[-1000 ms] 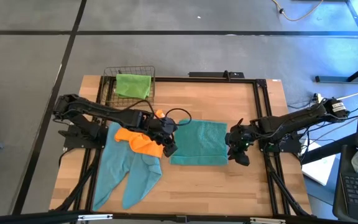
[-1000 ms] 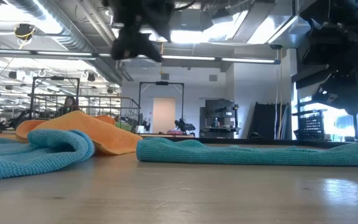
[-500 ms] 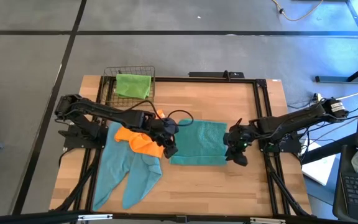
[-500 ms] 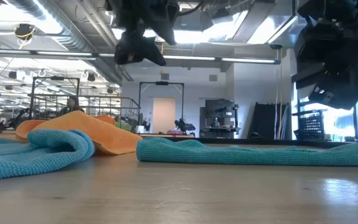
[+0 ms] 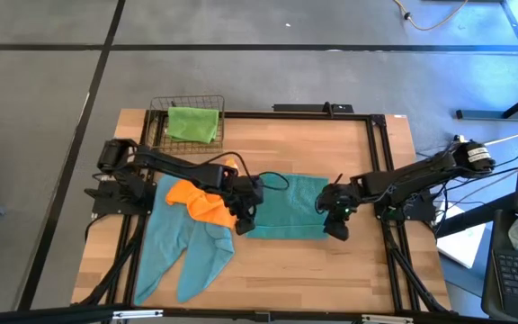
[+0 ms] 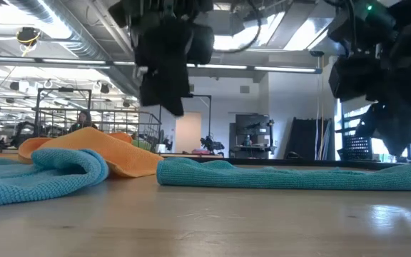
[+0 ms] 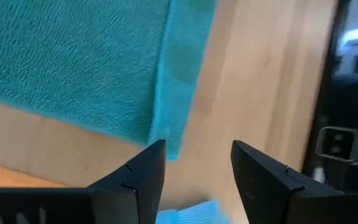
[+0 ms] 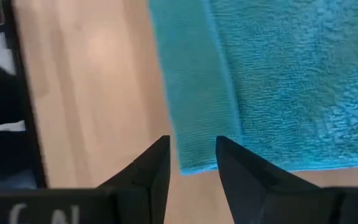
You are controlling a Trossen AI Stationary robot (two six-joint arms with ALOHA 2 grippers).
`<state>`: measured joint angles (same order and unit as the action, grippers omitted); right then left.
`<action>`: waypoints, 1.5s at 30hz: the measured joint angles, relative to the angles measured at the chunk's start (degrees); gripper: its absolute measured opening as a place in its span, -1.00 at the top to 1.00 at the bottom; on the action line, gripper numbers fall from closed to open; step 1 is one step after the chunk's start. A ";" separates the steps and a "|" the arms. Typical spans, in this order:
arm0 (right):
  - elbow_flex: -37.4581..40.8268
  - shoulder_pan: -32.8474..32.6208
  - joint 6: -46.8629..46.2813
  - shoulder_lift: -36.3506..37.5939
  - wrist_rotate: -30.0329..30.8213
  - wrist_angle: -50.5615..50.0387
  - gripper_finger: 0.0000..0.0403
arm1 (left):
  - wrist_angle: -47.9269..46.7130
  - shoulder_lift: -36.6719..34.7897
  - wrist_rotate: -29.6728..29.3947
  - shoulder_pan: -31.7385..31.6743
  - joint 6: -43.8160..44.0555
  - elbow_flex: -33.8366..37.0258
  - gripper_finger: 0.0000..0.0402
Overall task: Fold microfiber towels
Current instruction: Fold the blue microfiber cloth
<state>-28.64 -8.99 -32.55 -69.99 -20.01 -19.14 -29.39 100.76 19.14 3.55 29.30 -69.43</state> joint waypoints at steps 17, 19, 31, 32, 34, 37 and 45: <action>2.40 -3.64 -20.45 -0.79 -2.93 -0.12 0.35 | -0.35 1.89 -1.58 3.56 1.87 1.41 0.13; 3.11 -4.37 -23.00 -0.68 -3.13 1.29 0.35 | -0.40 1.91 -1.34 4.21 2.09 1.79 0.13; 3.65 -6.06 -27.38 -0.31 -2.38 4.14 0.35 | -1.06 1.89 -0.31 7.01 6.44 5.46 0.13; 3.65 -6.23 -27.25 -0.31 -2.38 4.77 0.35 | -0.91 1.89 -0.31 7.28 6.59 5.46 0.13; 3.65 -6.52 -26.94 -0.31 -2.60 6.25 0.35 | -0.87 1.80 -0.42 7.81 6.67 5.46 0.13; 3.65 -7.03 -26.74 -0.31 -2.62 7.74 0.35 | -0.87 1.69 -1.68 8.36 7.26 5.46 0.13; 3.65 -7.39 -26.65 -0.31 -2.60 8.28 0.35 | 0.15 1.69 -3.15 8.31 7.65 5.49 0.13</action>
<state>-24.99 -16.38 -59.20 -70.30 -22.61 -10.87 -29.24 102.45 15.99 11.86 36.95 -63.94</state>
